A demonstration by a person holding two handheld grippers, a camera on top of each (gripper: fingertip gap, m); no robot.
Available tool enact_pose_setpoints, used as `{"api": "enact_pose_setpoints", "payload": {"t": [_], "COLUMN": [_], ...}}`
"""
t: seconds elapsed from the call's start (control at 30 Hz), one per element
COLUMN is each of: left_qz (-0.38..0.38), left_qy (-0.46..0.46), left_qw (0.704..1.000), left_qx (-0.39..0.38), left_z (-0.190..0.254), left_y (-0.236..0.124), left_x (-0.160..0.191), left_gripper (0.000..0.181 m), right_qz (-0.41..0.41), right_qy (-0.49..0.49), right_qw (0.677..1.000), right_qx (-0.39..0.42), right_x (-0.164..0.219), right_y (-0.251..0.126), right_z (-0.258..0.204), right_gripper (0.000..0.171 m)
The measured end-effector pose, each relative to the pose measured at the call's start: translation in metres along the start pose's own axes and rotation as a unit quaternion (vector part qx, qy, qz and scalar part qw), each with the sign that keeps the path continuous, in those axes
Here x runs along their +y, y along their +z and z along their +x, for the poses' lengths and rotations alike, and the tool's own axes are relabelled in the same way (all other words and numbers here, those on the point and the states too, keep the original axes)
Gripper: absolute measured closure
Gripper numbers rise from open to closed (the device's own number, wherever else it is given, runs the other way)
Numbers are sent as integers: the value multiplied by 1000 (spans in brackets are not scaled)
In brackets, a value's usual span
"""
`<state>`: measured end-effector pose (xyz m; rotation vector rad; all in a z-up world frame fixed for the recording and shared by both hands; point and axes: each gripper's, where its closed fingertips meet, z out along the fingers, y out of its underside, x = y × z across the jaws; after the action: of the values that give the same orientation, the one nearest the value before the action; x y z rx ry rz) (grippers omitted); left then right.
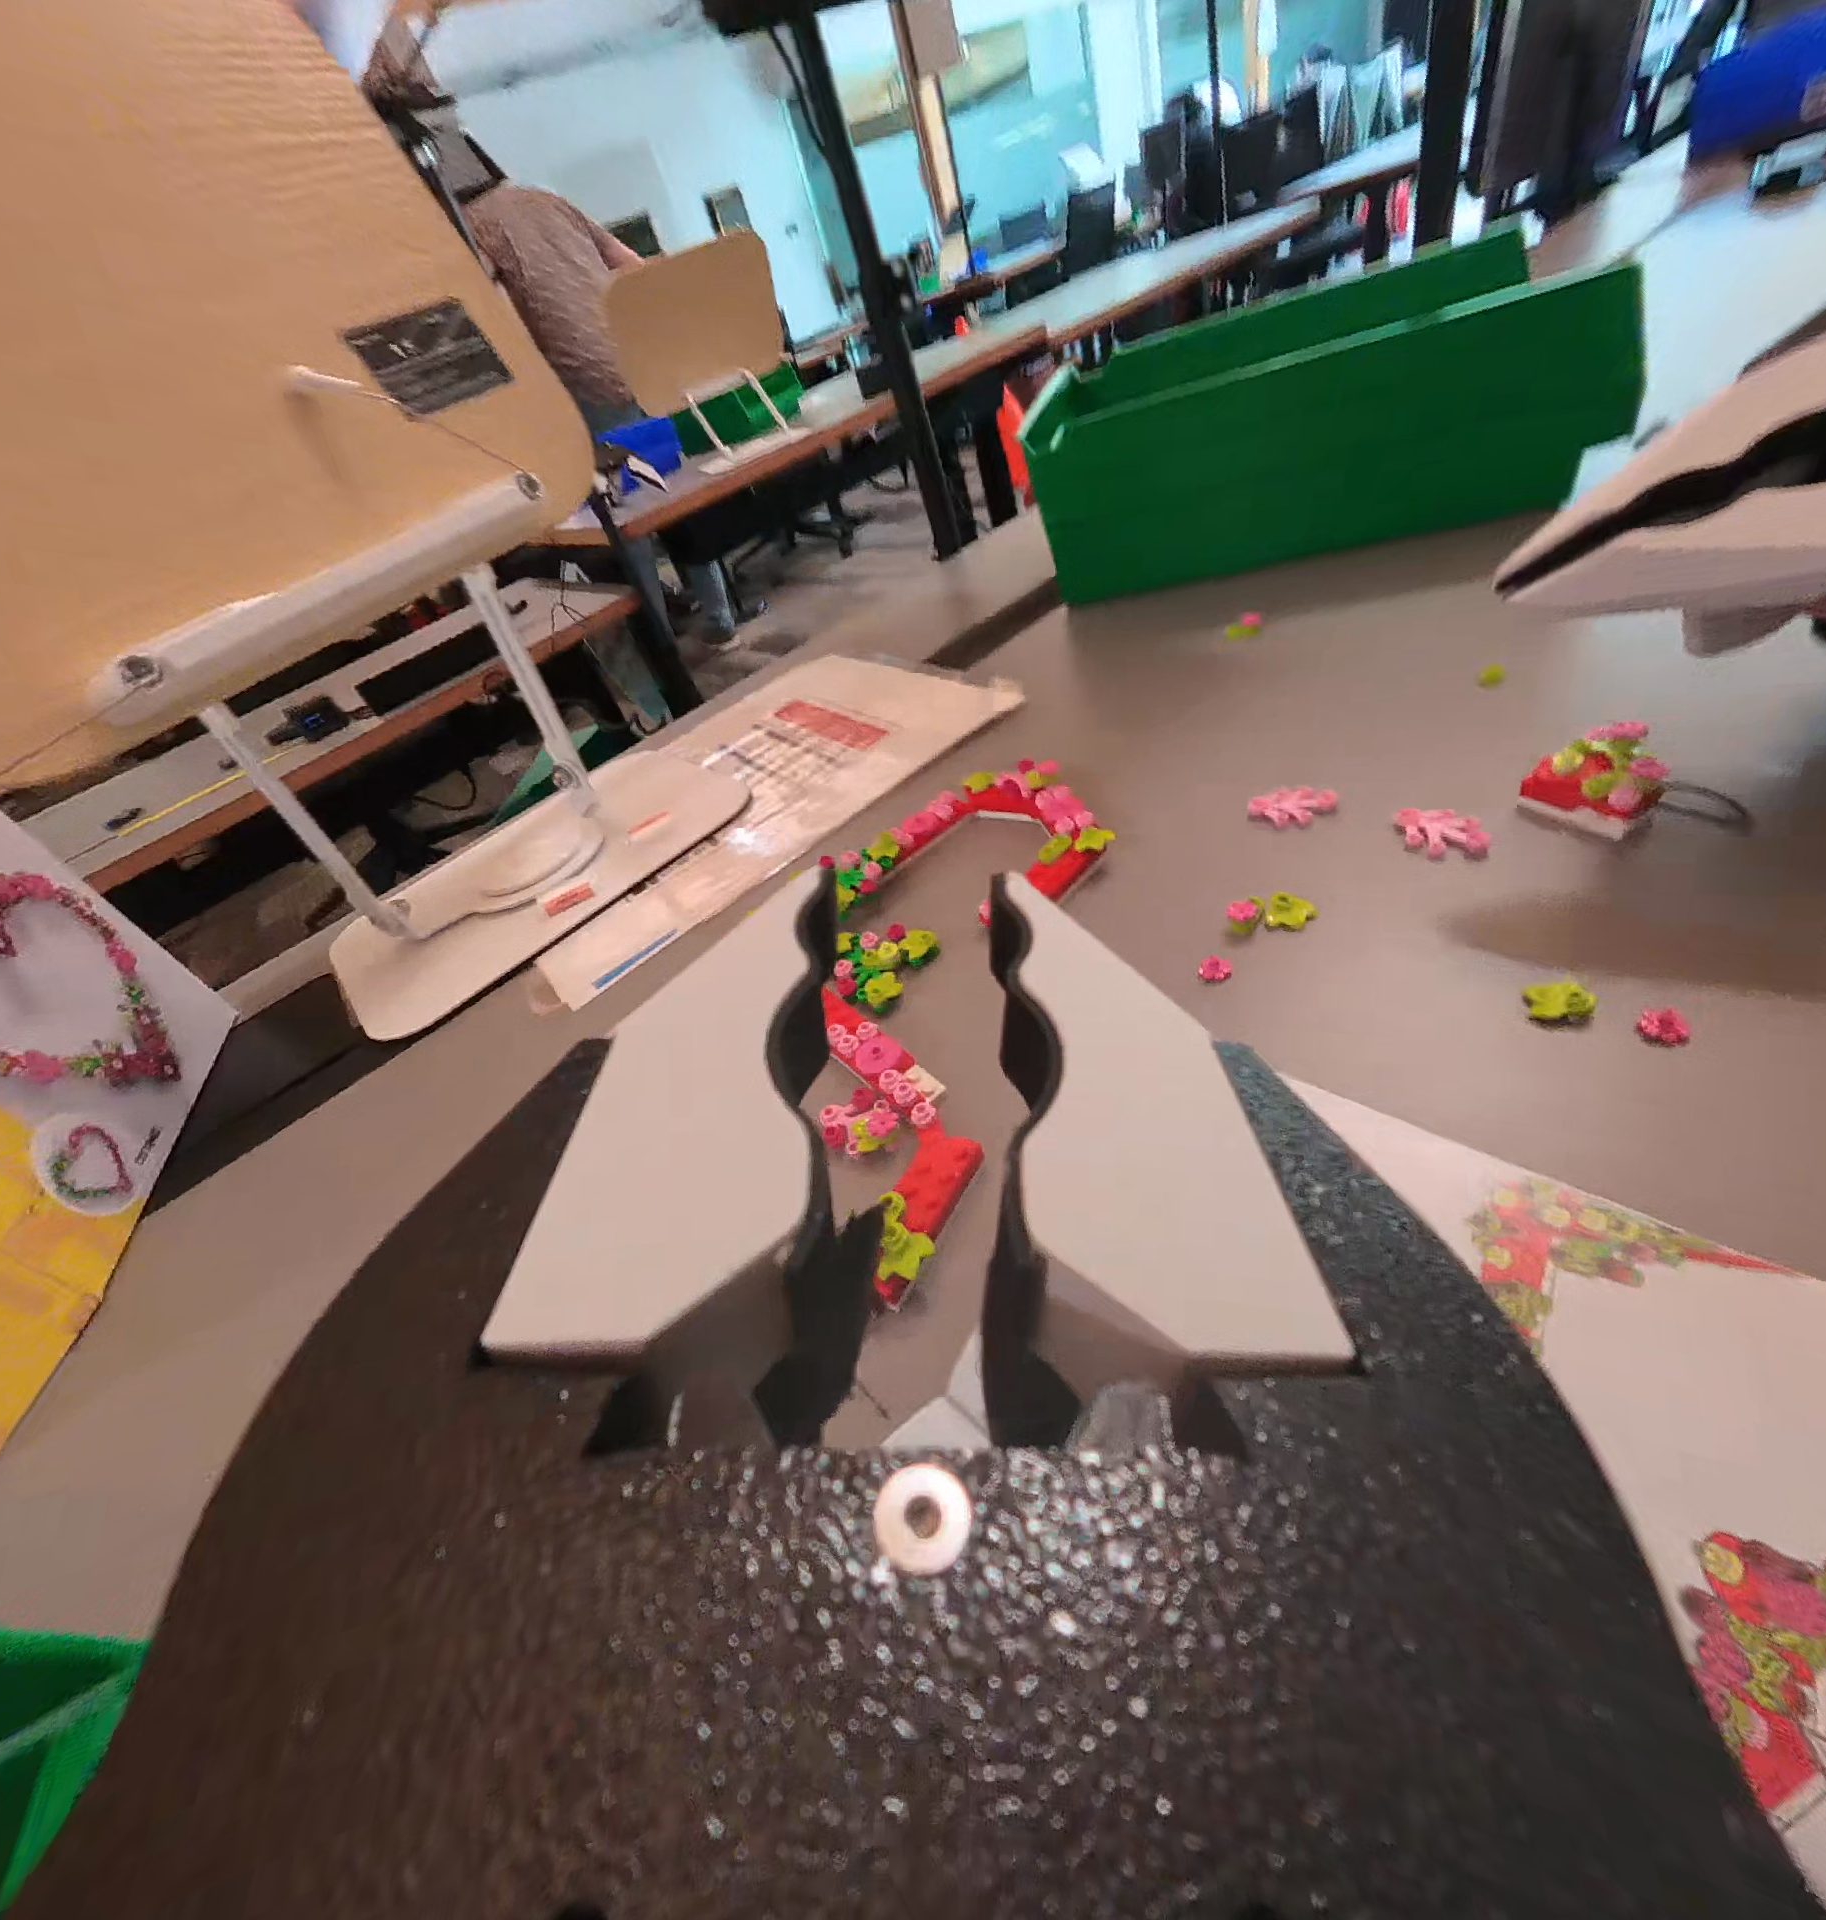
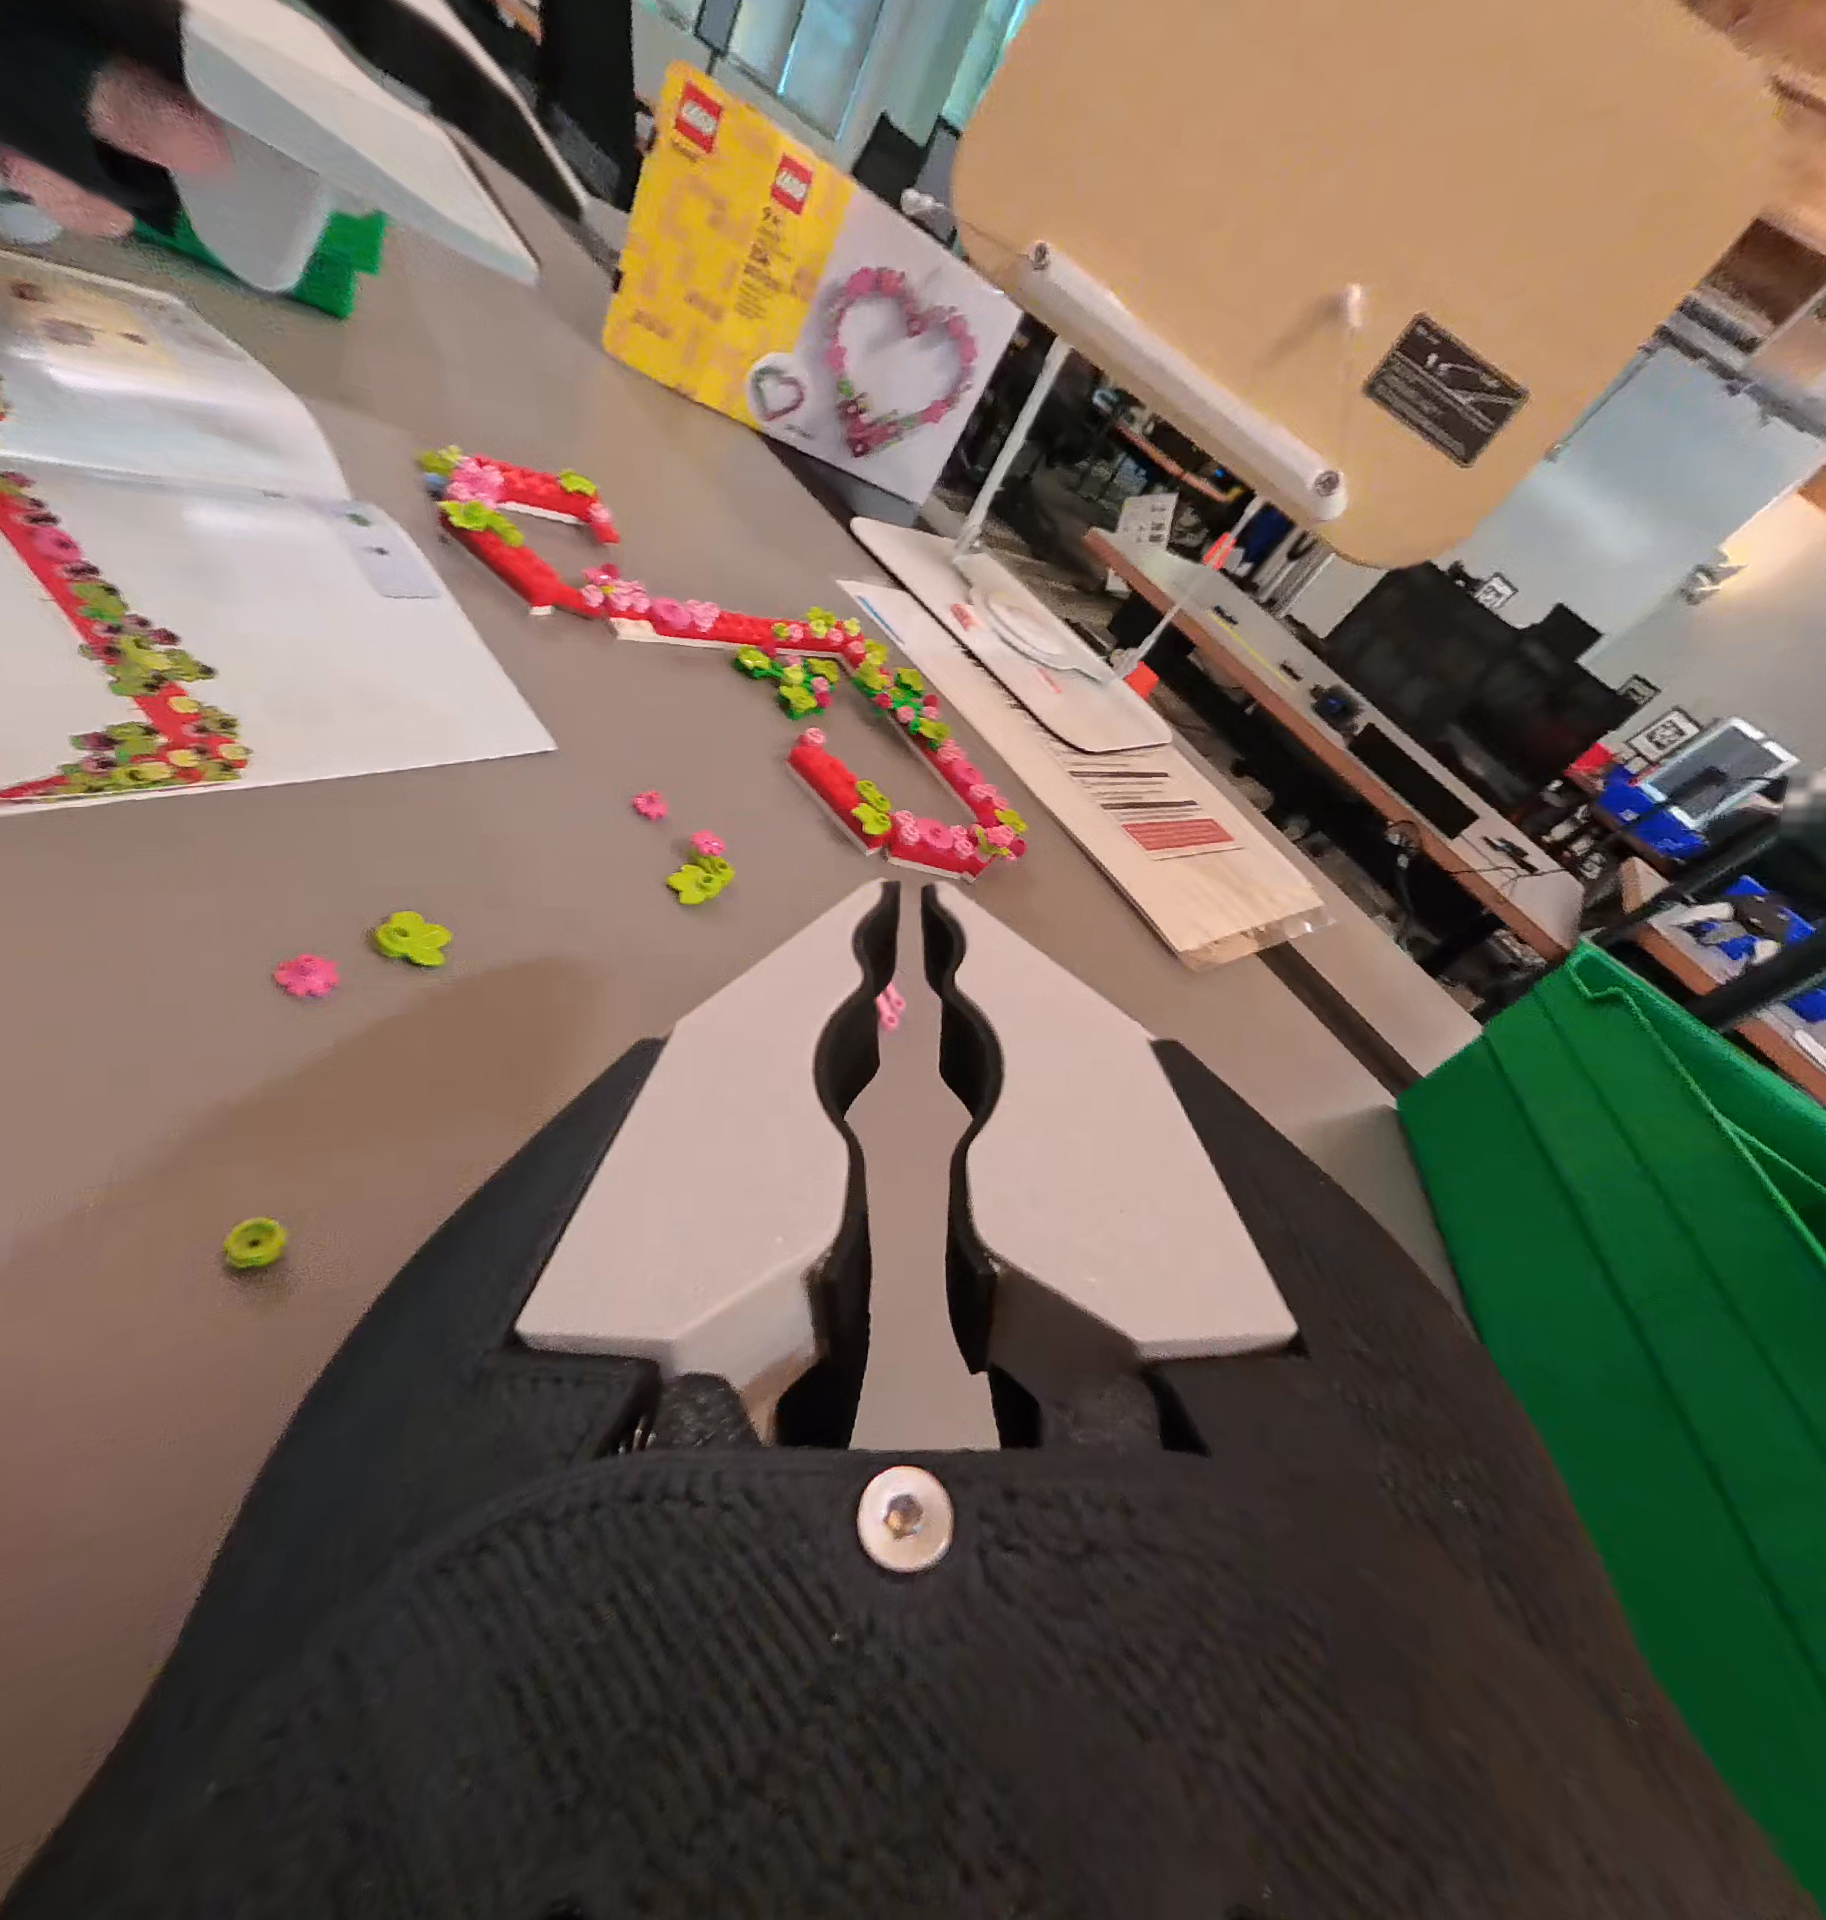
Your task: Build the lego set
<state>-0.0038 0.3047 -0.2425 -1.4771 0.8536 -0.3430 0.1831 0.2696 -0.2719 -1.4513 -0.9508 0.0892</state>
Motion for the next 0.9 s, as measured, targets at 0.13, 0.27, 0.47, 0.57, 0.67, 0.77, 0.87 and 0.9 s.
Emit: {"api": "enact_pose_setpoints", "payload": {"t": [0.13, 0.27, 0.47, 0.57, 0.67, 0.77, 0.87, 0.9], "left_qz": [40, 61, 92, 111, 115, 126, 126, 125], "left_qy": [-40, -16, -11, -20, -5, 3, 6, 8], "left_qw": [998, 997, 989, 981, 979, 979, 982, 982], "left_qx": [7, -51, -114, -159, -169, -157, -142, -139], "left_z": [-7, -30, -64, -84, -89, -83, -77, -75], "left_y": [-6, -14, -35, -47, -51, -50, -45, -44], "left_x": [-5, -5, -15, -17, -17, -19, -18, -18], "left_gripper": [171, 175, 180, 181, 181, 181, 181, 181], "right_qz": [9, -16, -8, -20, -30, -36, -47, -54], "right_qy": [-3, -50, -3, -5, -24, -43, -52, -54], "right_qw": [998, 982, 975, 974, 968, 961, 955, 951], "right_qx": [62, 181, 221, 227, 247, 271, 289, 300], "right_x": [4, 17, 30, 36, 36, 36, 38, 40], "right_y": [-4, -18, -26, -25, -28, -34, -36, -38], "right_z": [22, 70, 97, 97, 99, 102, 107, 110], "right_gripper": [171, 171, 171, 171, 171, 171, 171, 171]}}
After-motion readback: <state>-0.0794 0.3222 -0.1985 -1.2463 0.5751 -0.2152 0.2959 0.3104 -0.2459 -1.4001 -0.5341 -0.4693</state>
